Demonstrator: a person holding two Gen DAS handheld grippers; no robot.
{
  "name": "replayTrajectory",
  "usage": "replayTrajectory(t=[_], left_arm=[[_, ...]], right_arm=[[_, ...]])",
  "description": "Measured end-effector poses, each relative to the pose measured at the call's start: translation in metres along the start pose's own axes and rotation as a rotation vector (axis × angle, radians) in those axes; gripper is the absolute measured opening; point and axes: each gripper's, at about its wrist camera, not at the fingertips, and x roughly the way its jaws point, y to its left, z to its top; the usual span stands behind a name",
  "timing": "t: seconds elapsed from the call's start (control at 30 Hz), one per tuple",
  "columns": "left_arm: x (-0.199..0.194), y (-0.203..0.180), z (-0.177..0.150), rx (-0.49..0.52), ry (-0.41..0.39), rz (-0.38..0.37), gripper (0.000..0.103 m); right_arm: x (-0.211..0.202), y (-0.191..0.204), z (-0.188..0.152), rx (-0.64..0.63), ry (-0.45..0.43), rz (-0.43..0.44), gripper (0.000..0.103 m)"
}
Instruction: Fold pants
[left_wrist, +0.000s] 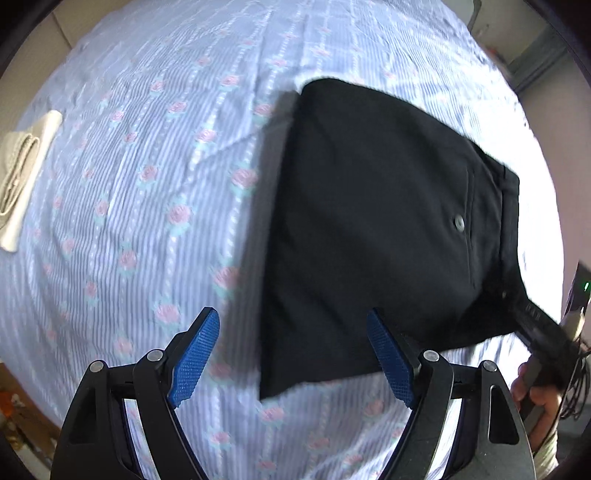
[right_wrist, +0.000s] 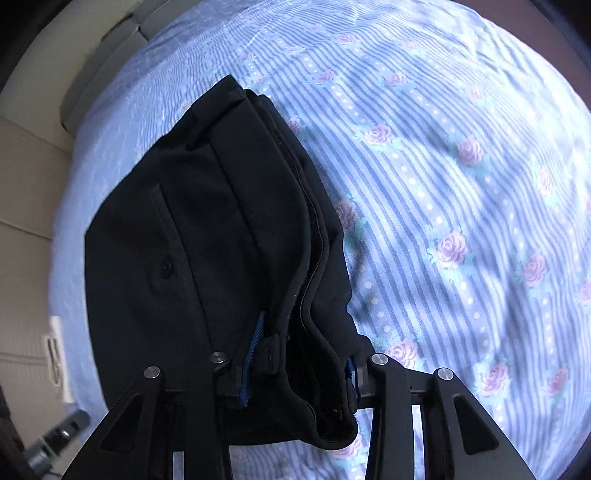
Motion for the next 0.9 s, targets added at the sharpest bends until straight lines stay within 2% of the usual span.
replayTrajectory(t=[0.1, 0.17, 0.23, 0.37, 0.4, 0.47, 0.63, 0.77, 0.83, 0.9], left_arm=[[0.003, 0.019, 0.019, 0.031, -0.016, -0.108, 0.081], [0.007, 0.031, 0.035, 0.057, -0.023, -0.246, 0.081], [0.014, 0.035, 0.053, 0.114, -0.031, -0.327, 0.079], [0.034, 0.027, 0.085, 0.258, -0.030, -0.395, 0.066], [0.040, 0.026, 0.093, 0.277, -0.029, -0.403, 0.060], [0.053, 0.026, 0.107, 0.309, -0.017, -0.415, 0.058], [0.074, 0.035, 0.120, 0.323, 0.014, -0.493, 0.053], [0.093, 0.043, 0.127, 0.317, 0.062, -0.624, 0.051], [0.103, 0.043, 0.132, 0.311, 0.082, -0.689, 0.042], [0.111, 0.039, 0.141, 0.291, 0.109, -0.740, 0.038]], right_arm=[[0.003, 0.001, 0.003, 0.026, 0.004, 0.000, 0.037], [0.004, 0.001, 0.003, 0.043, -0.001, -0.001, 0.037], [0.005, 0.006, 0.004, 0.040, -0.012, -0.028, 0.037], [0.003, 0.013, -0.005, 0.021, -0.040, -0.087, 0.037], [0.002, 0.013, -0.005, 0.029, -0.045, -0.092, 0.038], [0.004, 0.015, -0.005, 0.054, -0.055, -0.103, 0.038], [0.008, 0.031, -0.006, 0.063, -0.088, -0.177, 0.038], [0.013, 0.040, -0.001, 0.053, -0.103, -0.220, 0.038], [0.015, 0.045, 0.000, 0.035, -0.110, -0.237, 0.038], [0.017, 0.048, 0.001, 0.017, -0.118, -0.249, 0.038]])
